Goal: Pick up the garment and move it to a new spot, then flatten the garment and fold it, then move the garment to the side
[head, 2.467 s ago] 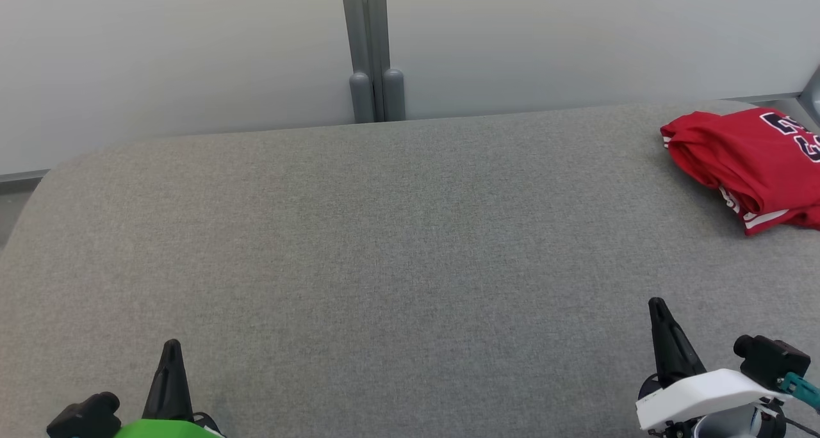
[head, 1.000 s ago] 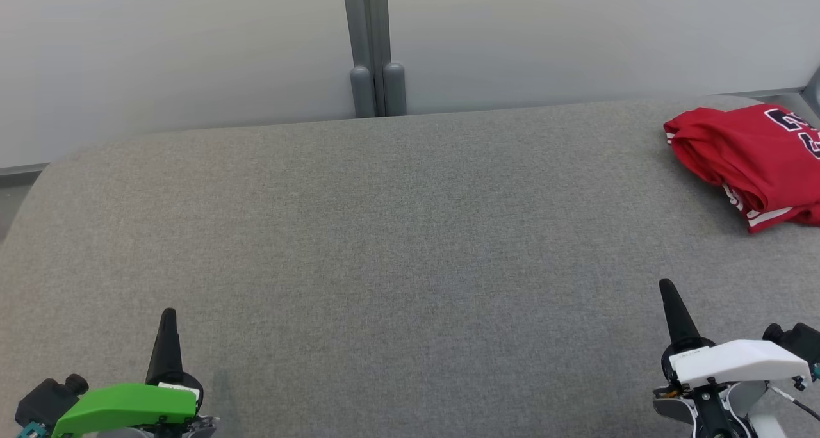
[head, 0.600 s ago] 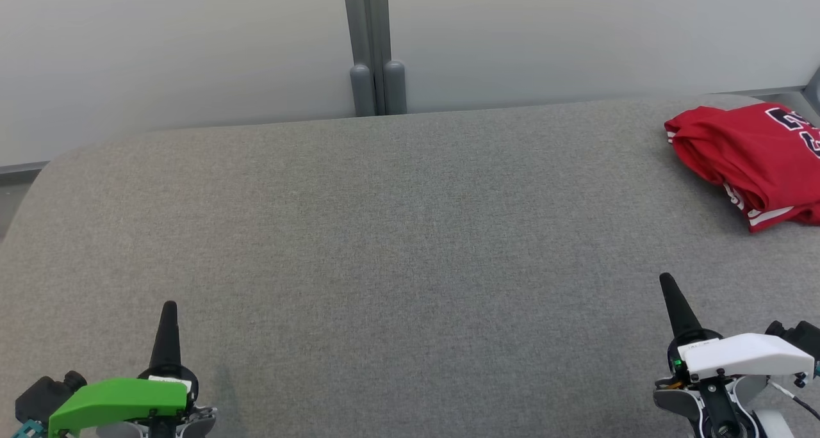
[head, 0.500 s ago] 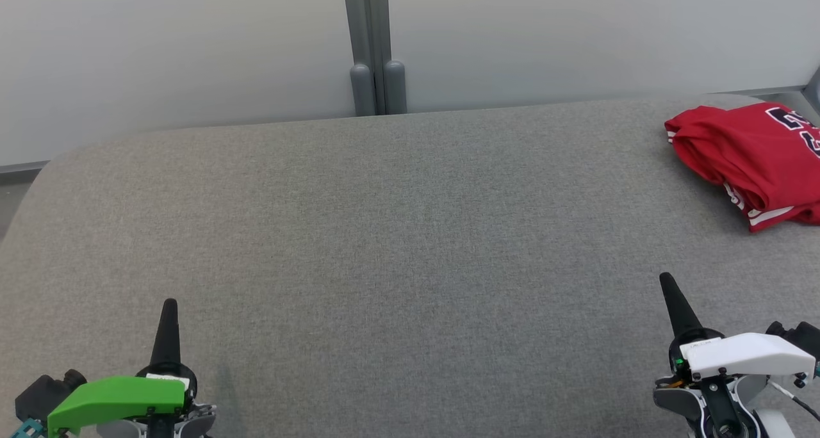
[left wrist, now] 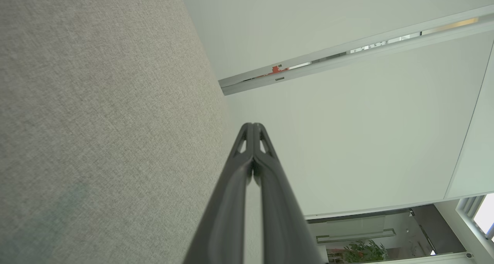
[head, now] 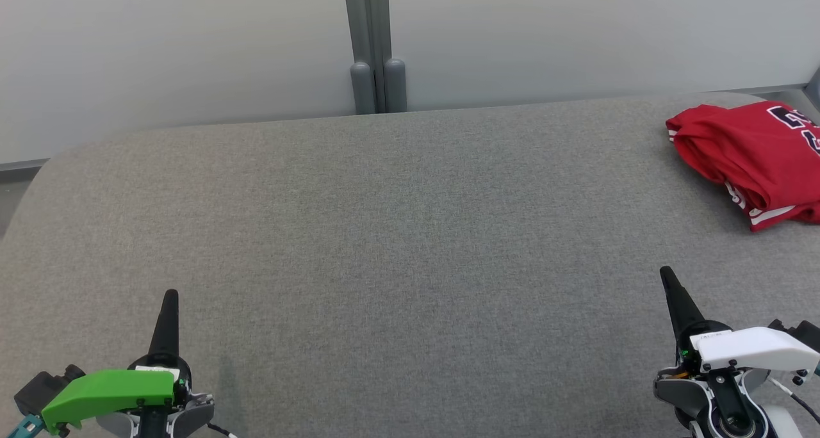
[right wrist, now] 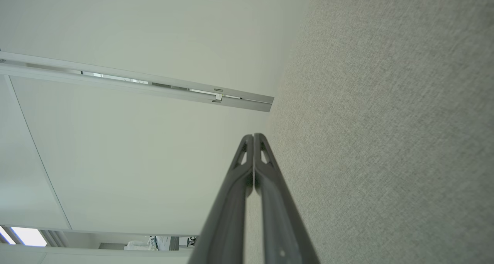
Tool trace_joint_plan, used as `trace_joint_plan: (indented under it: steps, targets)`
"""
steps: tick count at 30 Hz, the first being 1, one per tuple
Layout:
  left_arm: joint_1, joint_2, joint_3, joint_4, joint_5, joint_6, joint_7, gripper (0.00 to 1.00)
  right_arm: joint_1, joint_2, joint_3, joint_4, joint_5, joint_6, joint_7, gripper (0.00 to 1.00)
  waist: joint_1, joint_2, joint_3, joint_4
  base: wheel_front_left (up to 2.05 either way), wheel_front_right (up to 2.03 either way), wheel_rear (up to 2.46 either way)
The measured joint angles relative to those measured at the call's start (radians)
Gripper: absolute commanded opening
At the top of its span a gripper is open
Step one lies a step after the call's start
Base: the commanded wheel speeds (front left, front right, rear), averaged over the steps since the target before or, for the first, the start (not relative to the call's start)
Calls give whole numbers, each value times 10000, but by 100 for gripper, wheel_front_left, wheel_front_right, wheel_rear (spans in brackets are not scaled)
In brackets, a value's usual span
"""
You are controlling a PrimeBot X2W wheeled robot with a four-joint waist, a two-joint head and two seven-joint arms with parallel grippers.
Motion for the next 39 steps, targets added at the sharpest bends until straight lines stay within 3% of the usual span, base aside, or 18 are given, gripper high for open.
trace_joint_plan:
  steps: [33, 39]
  targets:
    - [-347, 25, 46, -56, -2531, -33, 621, 0, -375, 102, -314, 102, 2311, 0, 686, 0, 0, 0, 98, 22, 0, 0, 0]
    - [-375, 25, 48, -61, -2573, -33, 627, 0, -379, 107, -328, 105, 2345, 0, 690, 0, 0, 0, 99, 22, 0, 0, 0]
